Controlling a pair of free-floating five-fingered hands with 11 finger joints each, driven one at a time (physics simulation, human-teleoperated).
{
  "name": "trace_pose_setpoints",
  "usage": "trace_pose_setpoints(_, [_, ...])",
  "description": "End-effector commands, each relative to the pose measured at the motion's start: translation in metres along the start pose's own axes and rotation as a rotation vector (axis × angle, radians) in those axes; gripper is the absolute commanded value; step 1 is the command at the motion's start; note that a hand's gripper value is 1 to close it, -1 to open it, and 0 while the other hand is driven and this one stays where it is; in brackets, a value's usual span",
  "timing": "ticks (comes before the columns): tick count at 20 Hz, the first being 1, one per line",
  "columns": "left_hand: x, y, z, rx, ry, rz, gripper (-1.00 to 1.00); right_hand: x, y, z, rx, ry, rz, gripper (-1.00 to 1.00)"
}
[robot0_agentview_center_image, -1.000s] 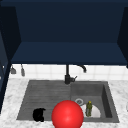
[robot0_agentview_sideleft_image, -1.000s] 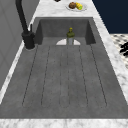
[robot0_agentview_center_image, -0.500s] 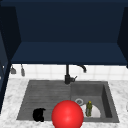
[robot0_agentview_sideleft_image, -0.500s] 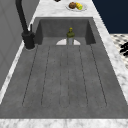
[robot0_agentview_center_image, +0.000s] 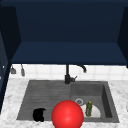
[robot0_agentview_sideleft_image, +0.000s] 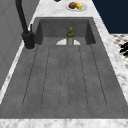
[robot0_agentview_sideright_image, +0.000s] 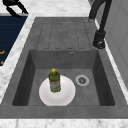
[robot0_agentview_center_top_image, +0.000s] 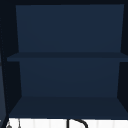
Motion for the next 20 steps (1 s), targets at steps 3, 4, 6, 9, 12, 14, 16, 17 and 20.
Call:
trace_pose_setpoints(3, [0.0, 0.0, 0.0, 0.0, 0.0, 0.0, 0.0, -0.001, 0.0, 0.0, -0.005, 0.029, 0.165, -1.0])
trace_pose_setpoints(4, [0.0, 0.0, 0.0, 0.0, 0.0, 0.0, 0.0, -0.001, 0.0, 0.0, -0.006, 0.035, 0.173, -1.0])
trace_pose_setpoints(6, [0.0, 0.0, 0.0, 0.0, 0.0, 0.0, 0.0, -0.001, 0.0, 0.001, -0.007, 0.048, 0.189, -1.0])
trace_pose_setpoints(9, [0.0, 0.0, 0.0, 0.0, 0.0, 0.0, 0.0, -0.001, 0.0, 0.0, -0.013, 0.066, 0.213, -1.0])
trace_pose_setpoints(12, [0.0, 0.0, 0.0, 0.0, 0.0, 0.0, 0.0, -0.003, 0.0, -0.005, -0.071, 0.087, 0.219, -1.0])
trace_pose_setpoints(14, [0.0, 0.0, 0.0, 0.0, 0.0, 0.0, 0.0, 0.001, -0.002, -0.018, -0.11, 0.116, 0.209, -1.0])
trace_pose_setpoints(16, [0.0, 0.0, 0.0, 0.0, 0.0, 0.0, 0.0, 0.004, -0.005, -0.032, -0.129, 0.128, 0.22, -1.0])
trace_pose_setpoints(17, [0.0, 0.0, 0.0, 0.0, 0.0, 0.0, 0.0, 0.005, -0.006, -0.037, -0.138, 0.136, 0.229, -1.0])
trace_pose_setpoints(20, [0.0, 0.0, 0.0, 0.0, 0.0, 0.0, 0.0, 0.011, -0.015, -0.053, -0.176, 0.163, 0.248, -1.0])
